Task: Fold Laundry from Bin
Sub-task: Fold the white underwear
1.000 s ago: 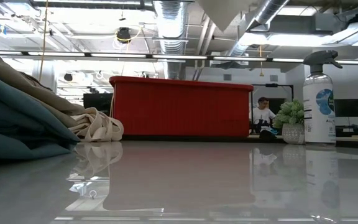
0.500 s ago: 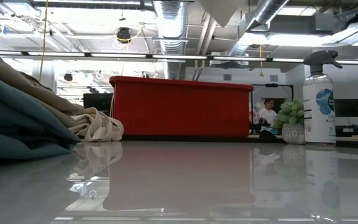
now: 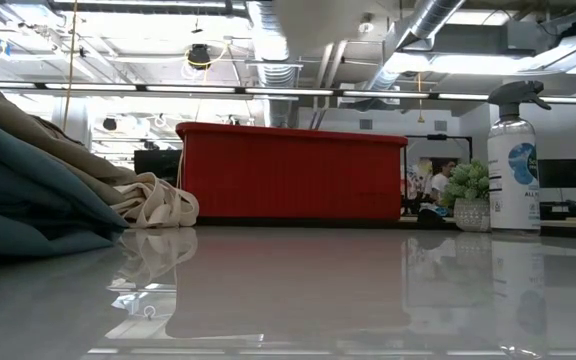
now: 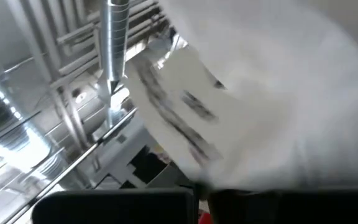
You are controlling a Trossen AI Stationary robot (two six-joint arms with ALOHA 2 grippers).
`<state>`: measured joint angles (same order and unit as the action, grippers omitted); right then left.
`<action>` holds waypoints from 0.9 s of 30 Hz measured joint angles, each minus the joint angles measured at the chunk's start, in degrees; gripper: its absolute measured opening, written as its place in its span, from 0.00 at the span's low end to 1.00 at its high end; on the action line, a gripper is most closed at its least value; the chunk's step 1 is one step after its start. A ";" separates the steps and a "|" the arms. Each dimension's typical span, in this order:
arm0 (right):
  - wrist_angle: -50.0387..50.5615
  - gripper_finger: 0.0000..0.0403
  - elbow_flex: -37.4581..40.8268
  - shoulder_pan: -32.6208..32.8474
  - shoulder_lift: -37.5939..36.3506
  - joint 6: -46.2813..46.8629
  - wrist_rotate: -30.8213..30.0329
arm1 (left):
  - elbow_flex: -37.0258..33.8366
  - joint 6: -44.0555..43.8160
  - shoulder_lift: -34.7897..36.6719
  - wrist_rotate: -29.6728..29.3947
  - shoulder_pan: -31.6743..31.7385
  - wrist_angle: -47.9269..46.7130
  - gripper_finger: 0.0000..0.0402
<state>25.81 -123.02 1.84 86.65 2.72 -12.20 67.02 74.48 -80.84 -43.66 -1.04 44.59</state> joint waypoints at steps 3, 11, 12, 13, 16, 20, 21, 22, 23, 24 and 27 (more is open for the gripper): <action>5.93 0.05 0.00 -0.38 -0.86 -0.20 -1.12 | 0.00 1.62 1.78 -2.32 -1.22 -0.04 0.00; 19.81 0.05 0.00 -2.01 -1.99 0.98 -5.26 | 0.00 2.04 7.37 -6.57 -3.09 -6.99 0.00; 21.90 0.05 0.00 -2.24 -2.03 2.32 -7.33 | 0.00 -0.06 8.23 -7.55 -3.40 -9.09 0.00; 23.85 0.05 0.00 -2.66 -2.05 3.67 -9.36 | 0.00 -3.16 9.18 -8.51 -3.62 -11.95 0.00; 28.75 0.05 0.00 -3.86 -2.08 6.03 -10.69 | 0.00 -18.50 12.50 -8.99 -4.03 -25.07 0.00; 34.40 0.05 1.50 -4.21 -1.99 11.36 -10.69 | 0.00 -44.71 15.87 -1.55 -3.16 -48.41 0.00; 36.16 0.05 2.14 -4.19 -1.99 13.44 -10.69 | 0.00 -50.59 16.12 1.17 -2.61 -53.28 0.00; 38.16 0.05 2.89 -4.03 -1.94 15.72 -10.69 | 0.00 -56.09 16.15 3.75 -2.18 -57.22 0.00; 39.84 0.05 3.92 -3.56 -1.86 18.05 -10.58 | 0.00 -61.08 16.06 6.48 -1.78 -60.33 0.00; 40.92 0.05 5.23 -2.91 -1.51 20.01 -10.56 | 0.00 -65.59 15.78 8.89 -1.35 -63.16 0.00; 42.71 0.05 9.78 0.29 -1.09 25.03 -10.40 | 0.00 -74.71 13.65 15.30 -1.11 -68.21 0.00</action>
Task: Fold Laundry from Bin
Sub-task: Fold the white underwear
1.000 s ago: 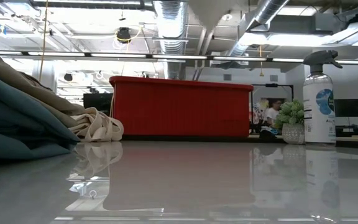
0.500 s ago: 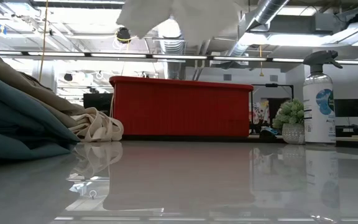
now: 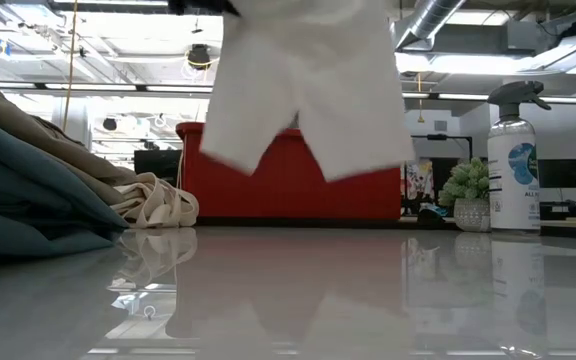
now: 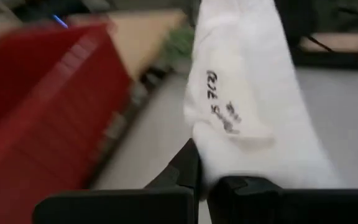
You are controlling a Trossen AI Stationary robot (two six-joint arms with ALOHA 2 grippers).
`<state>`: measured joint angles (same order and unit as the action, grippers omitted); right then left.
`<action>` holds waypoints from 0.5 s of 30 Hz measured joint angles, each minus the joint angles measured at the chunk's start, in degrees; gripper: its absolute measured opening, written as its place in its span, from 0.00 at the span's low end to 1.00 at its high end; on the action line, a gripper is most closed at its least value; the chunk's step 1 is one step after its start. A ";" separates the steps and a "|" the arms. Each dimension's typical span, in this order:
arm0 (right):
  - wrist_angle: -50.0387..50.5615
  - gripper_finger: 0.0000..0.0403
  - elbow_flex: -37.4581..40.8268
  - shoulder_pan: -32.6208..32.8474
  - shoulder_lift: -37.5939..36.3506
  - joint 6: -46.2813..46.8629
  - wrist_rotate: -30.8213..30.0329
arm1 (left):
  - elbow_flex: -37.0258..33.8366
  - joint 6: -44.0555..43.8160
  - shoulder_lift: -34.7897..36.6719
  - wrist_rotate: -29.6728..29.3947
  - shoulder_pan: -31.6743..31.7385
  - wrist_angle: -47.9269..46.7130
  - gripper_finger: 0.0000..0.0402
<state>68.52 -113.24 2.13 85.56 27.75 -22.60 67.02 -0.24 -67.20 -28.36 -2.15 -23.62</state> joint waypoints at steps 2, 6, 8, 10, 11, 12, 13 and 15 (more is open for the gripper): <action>-0.79 0.05 3.70 2.71 0.33 3.36 0.01 | -0.04 -4.35 -1.91 4.21 -0.12 -1.77 0.00; -1.25 0.05 9.95 8.80 0.39 12.92 0.41 | -0.07 -14.93 -4.70 18.34 -0.87 -2.32 0.00; -1.18 0.05 11.96 12.07 0.39 18.82 2.19 | -0.06 -21.18 -5.30 27.17 -1.45 -1.89 0.00; -1.20 0.05 13.09 15.14 0.39 24.04 3.32 | -0.07 -26.52 -5.32 33.67 -2.13 -0.95 0.00; -1.24 0.05 13.43 16.46 0.39 25.95 3.25 | -0.05 -28.63 -5.28 34.90 -2.45 0.07 0.00; -1.28 0.05 13.78 17.60 0.39 27.33 3.21 | -0.02 -30.21 -5.25 35.26 -2.66 0.52 0.00; -1.47 0.05 14.18 18.34 0.39 28.43 3.21 | -0.02 -31.60 -5.25 35.35 -2.75 0.44 0.00; -1.47 0.05 15.15 18.96 0.39 30.52 3.18 | -0.02 -32.57 -5.89 36.48 -2.50 0.25 0.00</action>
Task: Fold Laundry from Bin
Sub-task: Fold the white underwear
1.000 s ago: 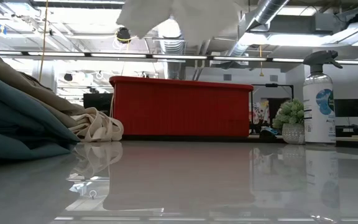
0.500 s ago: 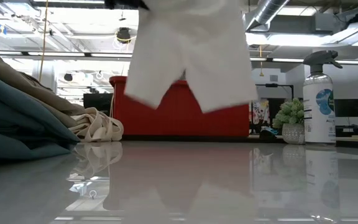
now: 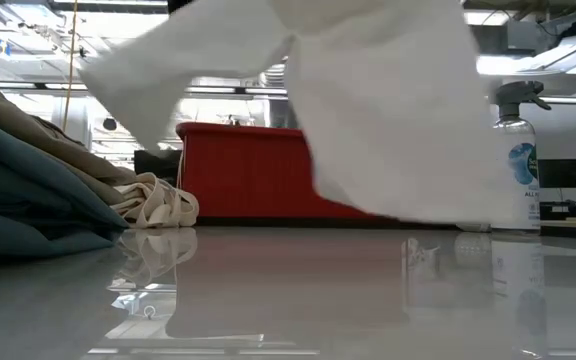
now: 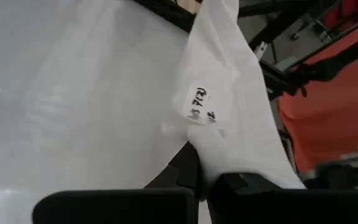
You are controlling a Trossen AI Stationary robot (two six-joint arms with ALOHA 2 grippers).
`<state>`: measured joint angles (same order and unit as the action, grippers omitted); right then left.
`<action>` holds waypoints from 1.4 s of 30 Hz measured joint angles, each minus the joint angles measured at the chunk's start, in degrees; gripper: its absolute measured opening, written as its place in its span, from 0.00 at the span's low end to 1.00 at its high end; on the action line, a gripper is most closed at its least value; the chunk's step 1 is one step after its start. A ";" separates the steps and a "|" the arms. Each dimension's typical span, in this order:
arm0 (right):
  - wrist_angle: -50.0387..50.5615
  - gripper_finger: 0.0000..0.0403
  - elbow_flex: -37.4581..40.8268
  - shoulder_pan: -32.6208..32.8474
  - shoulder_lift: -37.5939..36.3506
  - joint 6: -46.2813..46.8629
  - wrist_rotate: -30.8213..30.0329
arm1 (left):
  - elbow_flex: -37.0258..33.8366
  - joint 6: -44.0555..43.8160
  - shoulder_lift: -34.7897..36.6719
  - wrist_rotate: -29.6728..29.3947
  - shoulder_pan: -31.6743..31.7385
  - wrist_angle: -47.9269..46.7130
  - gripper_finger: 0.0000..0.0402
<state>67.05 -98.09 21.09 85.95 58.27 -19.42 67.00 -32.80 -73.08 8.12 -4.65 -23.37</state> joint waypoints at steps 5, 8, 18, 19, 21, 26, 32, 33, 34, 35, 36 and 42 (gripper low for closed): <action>-0.52 0.05 5.76 -1.33 -0.07 1.75 -0.19 | -0.83 -0.06 -5.17 5.28 1.89 0.96 0.00; -3.65 0.05 11.23 -3.66 -0.07 1.69 1.56 | -2.13 -0.91 -9.59 8.34 3.76 1.12 0.00; -14.59 0.05 30.07 -15.45 0.02 -3.27 6.39 | -3.43 6.39 -26.01 11.64 11.53 3.65 0.00; -16.25 0.05 31.43 -16.68 0.00 -4.04 6.68 | -3.43 6.82 -27.26 11.65 12.41 4.26 0.00; -18.88 0.05 33.73 -19.17 0.00 -5.66 7.48 | -3.43 6.99 -29.11 11.44 14.13 6.28 0.00; -23.40 0.05 36.81 -25.06 -0.07 -8.92 7.51 | -3.43 6.33 -31.20 7.74 18.33 11.04 0.00; -24.12 0.08 38.63 -30.94 -0.04 -10.78 7.43 | -2.90 11.83 -31.16 5.05 21.98 14.34 0.04; -24.07 0.11 38.96 -31.72 -0.05 -10.91 7.45 | -2.66 13.09 -31.12 5.29 22.37 14.53 0.06; -24.35 0.14 39.36 -32.61 -0.04 -10.86 7.45 | -2.60 13.92 -31.02 5.36 22.73 14.59 0.08; -24.63 0.16 39.77 -33.38 -0.04 -10.80 7.45 | -2.60 14.29 -30.97 5.36 23.12 14.58 0.11; -25.47 0.19 40.44 -34.10 -0.06 -10.82 7.45 | -2.60 14.48 -30.97 5.38 23.49 14.57 0.14; -27.42 0.29 42.43 -36.50 -0.04 -14.79 7.17 | -2.60 15.20 -30.97 1.88 25.97 13.77 0.36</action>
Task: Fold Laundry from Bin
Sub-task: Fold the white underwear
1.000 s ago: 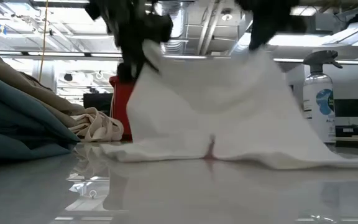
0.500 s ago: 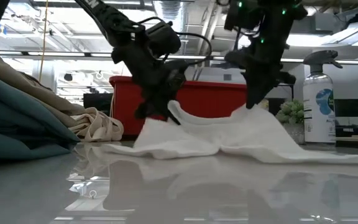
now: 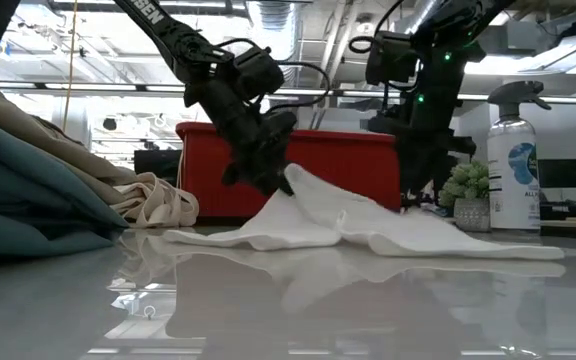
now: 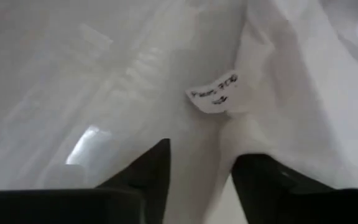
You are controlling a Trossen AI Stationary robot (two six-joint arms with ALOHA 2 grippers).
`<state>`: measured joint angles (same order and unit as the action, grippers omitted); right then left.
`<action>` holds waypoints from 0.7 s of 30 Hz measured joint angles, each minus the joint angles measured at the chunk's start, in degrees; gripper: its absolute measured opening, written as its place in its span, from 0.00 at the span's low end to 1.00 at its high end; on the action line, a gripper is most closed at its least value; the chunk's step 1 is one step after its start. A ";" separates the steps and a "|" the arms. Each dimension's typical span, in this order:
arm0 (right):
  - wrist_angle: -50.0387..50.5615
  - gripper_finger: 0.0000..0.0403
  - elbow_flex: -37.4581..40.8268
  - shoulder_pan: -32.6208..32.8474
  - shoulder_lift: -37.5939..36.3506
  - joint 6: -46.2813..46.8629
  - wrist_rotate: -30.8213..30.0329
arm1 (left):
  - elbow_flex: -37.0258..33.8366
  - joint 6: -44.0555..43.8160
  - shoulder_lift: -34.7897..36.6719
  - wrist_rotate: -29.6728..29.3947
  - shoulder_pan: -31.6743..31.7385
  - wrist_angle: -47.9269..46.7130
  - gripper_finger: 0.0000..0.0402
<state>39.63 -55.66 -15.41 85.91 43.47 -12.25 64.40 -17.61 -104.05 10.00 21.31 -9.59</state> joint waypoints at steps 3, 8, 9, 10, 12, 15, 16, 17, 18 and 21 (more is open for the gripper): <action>0.18 0.36 0.00 -0.28 0.00 -4.25 -1.79 | 0.00 -0.93 0.00 -0.64 1.73 -0.10 0.46; -0.99 0.48 0.00 -2.25 0.00 -6.02 -2.19 | 0.00 -2.39 -0.09 -1.07 4.43 -0.28 0.55; -1.68 0.50 0.00 -2.43 0.00 -7.18 -1.82 | 0.00 -2.40 -0.10 -0.38 4.78 -0.49 0.56; -2.46 0.51 0.00 -2.38 0.00 -8.47 -1.05 | 0.00 -2.34 -0.11 0.66 5.05 -0.66 0.56; -3.68 0.52 0.00 -1.76 0.00 -10.82 0.71 | 0.00 -1.10 -0.11 2.45 5.42 -1.29 0.56; -5.41 0.53 -0.01 -0.36 0.00 -14.35 1.81 | 0.00 1.51 -0.13 1.98 6.32 -3.96 0.56; -5.95 0.53 -0.04 0.23 0.00 -14.92 1.80 | 0.00 2.08 -0.15 0.98 6.73 -5.01 0.56; -6.04 0.53 -0.04 0.74 0.00 -15.03 1.77 | 0.00 2.14 -0.15 -0.15 7.32 -5.88 0.56; -5.89 0.53 -0.04 1.23 0.00 -15.03 1.77 | 0.00 1.90 -0.17 -0.88 8.00 -6.38 0.56; -5.95 0.53 -0.04 2.78 0.01 -15.00 1.79 | 0.00 0.37 -0.17 -1.94 9.82 -6.69 0.57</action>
<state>33.68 -55.70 -12.63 85.92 28.47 -10.46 64.40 -17.23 -104.22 8.05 31.14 -16.28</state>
